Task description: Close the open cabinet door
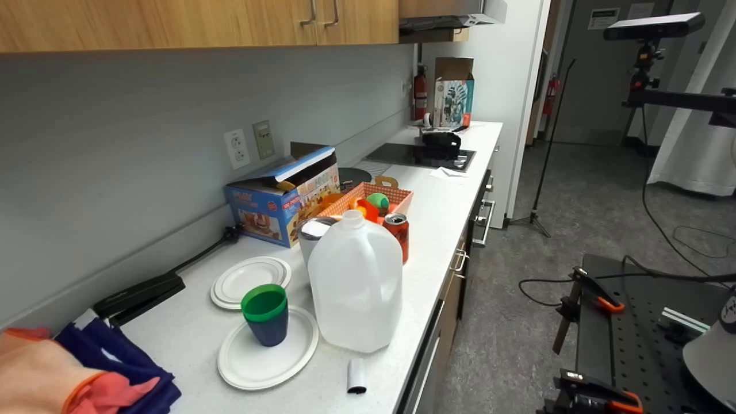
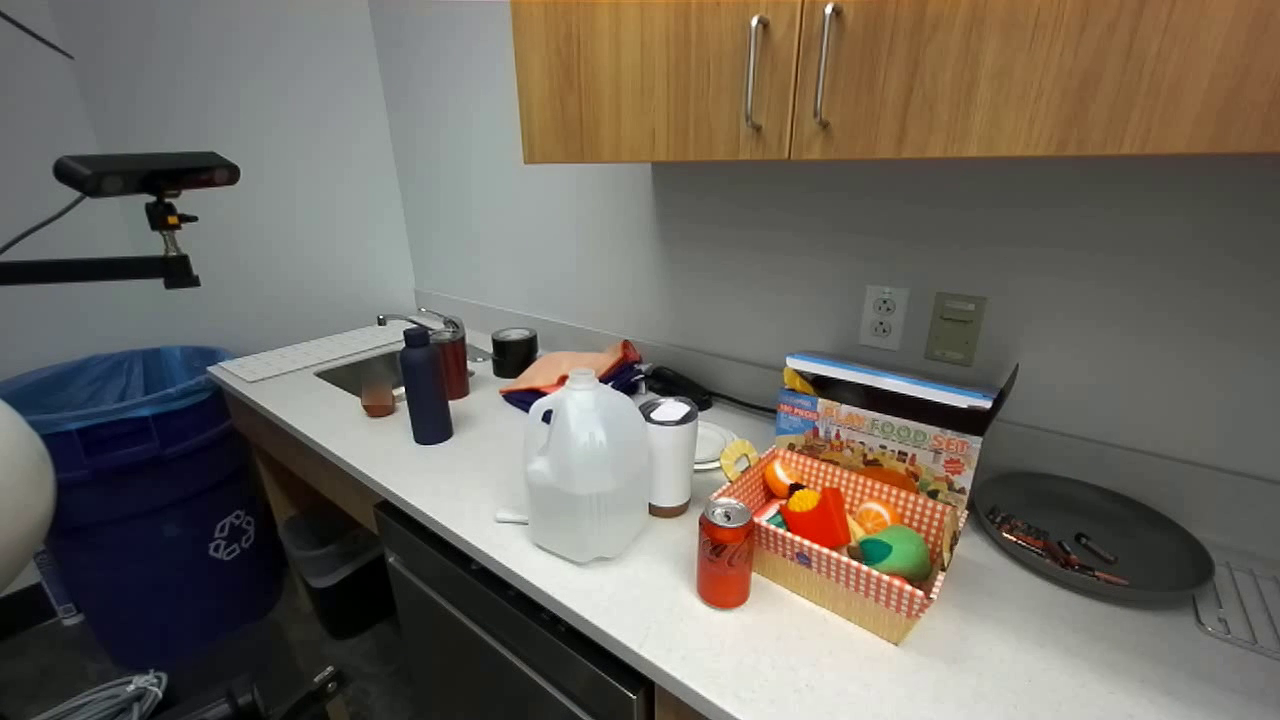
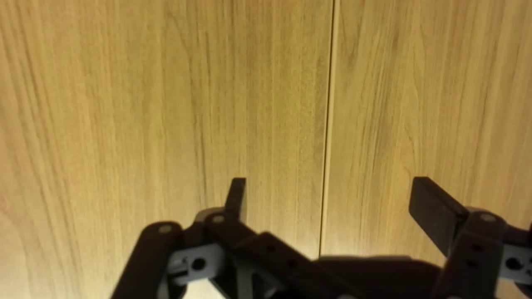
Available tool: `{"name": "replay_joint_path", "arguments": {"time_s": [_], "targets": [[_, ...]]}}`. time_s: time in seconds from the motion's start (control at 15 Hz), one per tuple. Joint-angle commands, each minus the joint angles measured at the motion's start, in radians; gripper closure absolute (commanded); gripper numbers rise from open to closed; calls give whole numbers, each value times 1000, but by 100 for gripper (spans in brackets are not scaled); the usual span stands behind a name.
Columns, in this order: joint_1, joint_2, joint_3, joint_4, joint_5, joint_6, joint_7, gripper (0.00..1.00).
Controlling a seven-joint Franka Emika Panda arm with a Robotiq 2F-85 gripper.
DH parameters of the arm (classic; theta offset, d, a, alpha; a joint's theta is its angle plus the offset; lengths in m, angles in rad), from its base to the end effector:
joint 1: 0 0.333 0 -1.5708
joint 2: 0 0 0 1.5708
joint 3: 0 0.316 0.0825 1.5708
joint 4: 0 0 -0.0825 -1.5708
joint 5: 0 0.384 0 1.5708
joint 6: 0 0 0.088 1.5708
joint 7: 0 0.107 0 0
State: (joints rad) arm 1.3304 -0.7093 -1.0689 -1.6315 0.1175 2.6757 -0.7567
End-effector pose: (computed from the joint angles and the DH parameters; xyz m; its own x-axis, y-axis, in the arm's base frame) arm 0.5096 -0.1653 0.8227 0.0509 0.0690 0.9963 0.4857 -0.8734 0.0357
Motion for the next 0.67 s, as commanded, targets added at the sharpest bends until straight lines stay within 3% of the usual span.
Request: {"name": "replay_joint_path", "arguments": {"time_s": [0.0, 0.27, 0.6], "targets": [[-109, 76, 35, -11, -41, 14, 41, 0], [-273, 104, 135, -68, -35, -2, 78, 0], [-505, 75, 314, -189, -18, -10, 119, 0]]}}
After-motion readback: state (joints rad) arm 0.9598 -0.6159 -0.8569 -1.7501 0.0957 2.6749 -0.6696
